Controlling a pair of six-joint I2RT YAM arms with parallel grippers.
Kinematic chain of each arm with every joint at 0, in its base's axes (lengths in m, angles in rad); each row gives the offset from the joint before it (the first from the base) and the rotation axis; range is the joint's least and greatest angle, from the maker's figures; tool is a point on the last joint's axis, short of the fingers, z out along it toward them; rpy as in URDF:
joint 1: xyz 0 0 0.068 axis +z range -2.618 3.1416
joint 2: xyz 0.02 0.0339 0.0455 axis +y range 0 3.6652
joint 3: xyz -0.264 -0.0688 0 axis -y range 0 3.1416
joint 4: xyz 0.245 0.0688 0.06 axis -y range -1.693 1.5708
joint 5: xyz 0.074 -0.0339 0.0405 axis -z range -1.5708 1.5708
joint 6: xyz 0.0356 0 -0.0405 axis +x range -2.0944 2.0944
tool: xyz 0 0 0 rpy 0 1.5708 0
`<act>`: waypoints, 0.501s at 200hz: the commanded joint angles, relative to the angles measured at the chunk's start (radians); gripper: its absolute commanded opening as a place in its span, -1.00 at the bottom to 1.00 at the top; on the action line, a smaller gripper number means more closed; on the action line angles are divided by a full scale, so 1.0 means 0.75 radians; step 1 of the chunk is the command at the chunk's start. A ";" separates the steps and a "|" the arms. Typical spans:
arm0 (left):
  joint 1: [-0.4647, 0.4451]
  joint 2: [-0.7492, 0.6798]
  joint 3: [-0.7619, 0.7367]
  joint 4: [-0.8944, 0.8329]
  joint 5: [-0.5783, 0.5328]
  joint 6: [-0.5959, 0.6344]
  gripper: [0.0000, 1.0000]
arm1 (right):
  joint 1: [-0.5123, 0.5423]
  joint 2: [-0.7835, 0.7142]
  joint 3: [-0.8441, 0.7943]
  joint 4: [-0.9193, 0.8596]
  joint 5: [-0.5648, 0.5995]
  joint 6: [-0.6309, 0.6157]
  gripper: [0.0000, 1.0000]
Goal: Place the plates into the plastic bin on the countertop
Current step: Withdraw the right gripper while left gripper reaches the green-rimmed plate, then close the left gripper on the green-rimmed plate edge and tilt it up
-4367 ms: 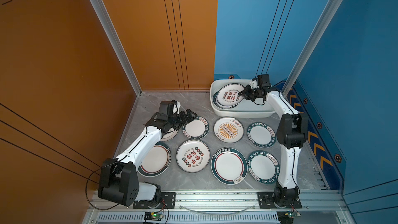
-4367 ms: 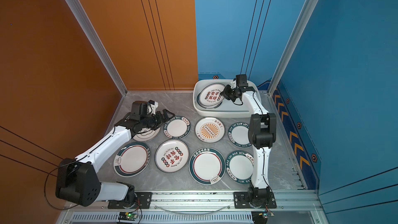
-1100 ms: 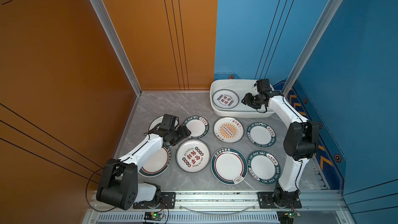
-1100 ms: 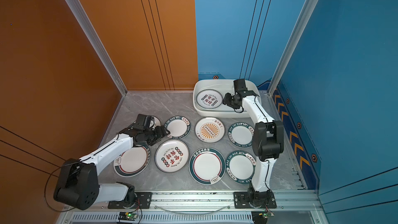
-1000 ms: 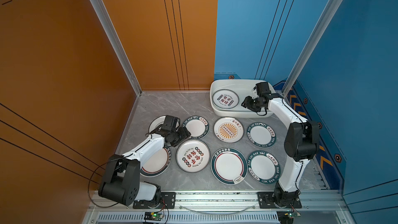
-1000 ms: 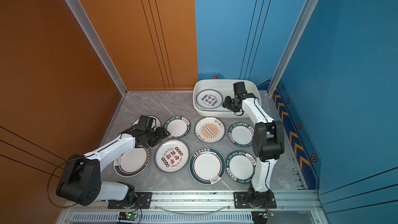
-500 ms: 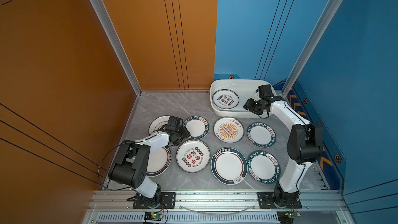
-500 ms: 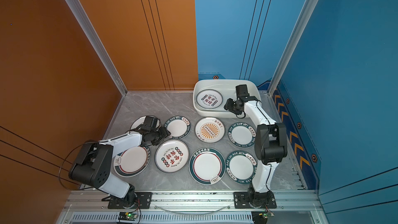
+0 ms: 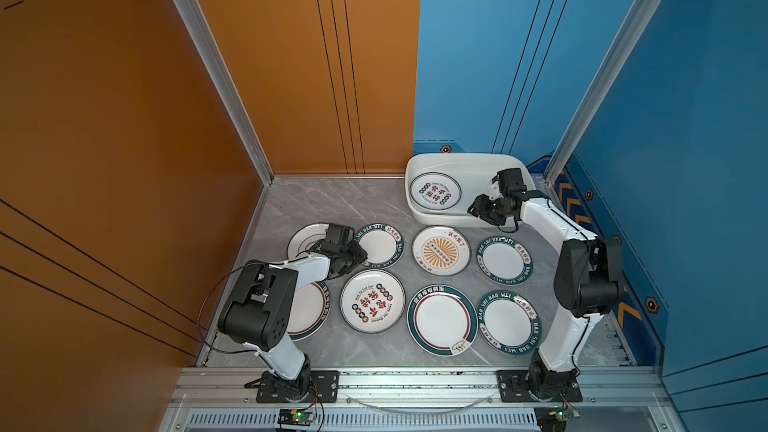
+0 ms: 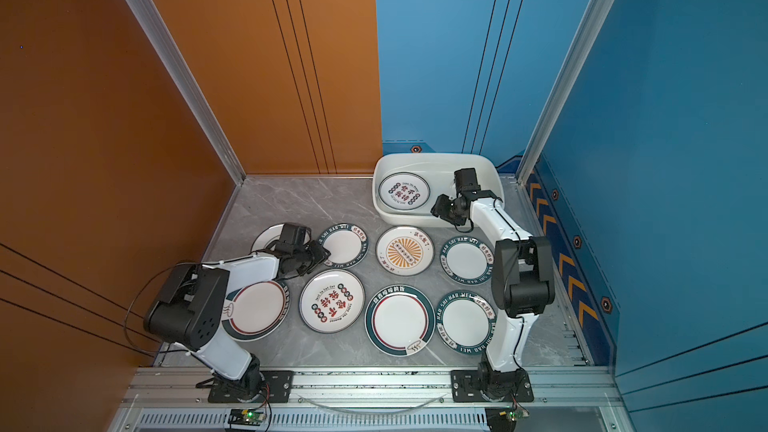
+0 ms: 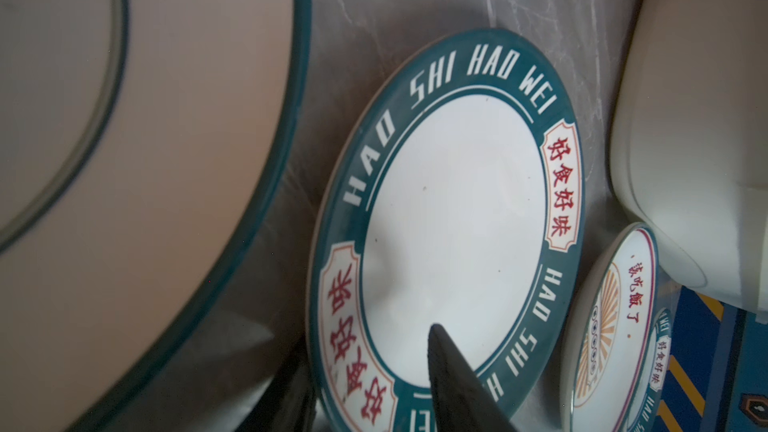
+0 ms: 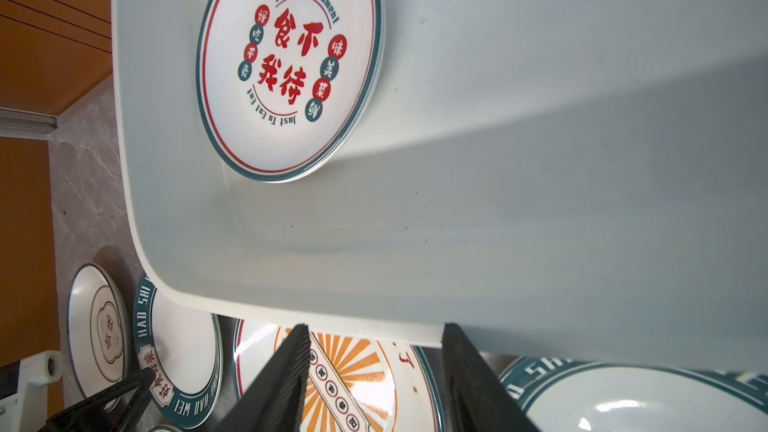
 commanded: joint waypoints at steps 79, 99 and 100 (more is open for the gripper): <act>0.014 0.130 -0.119 0.189 -0.009 -0.050 -0.37 | -0.023 -0.089 -0.083 0.028 -0.035 0.030 0.07; 0.016 0.141 -0.121 0.206 -0.006 -0.051 -0.43 | -0.023 -0.098 -0.097 0.035 -0.041 0.034 0.07; 0.016 0.141 -0.121 0.206 -0.005 -0.051 -0.43 | -0.024 -0.098 -0.101 0.036 -0.041 0.034 0.07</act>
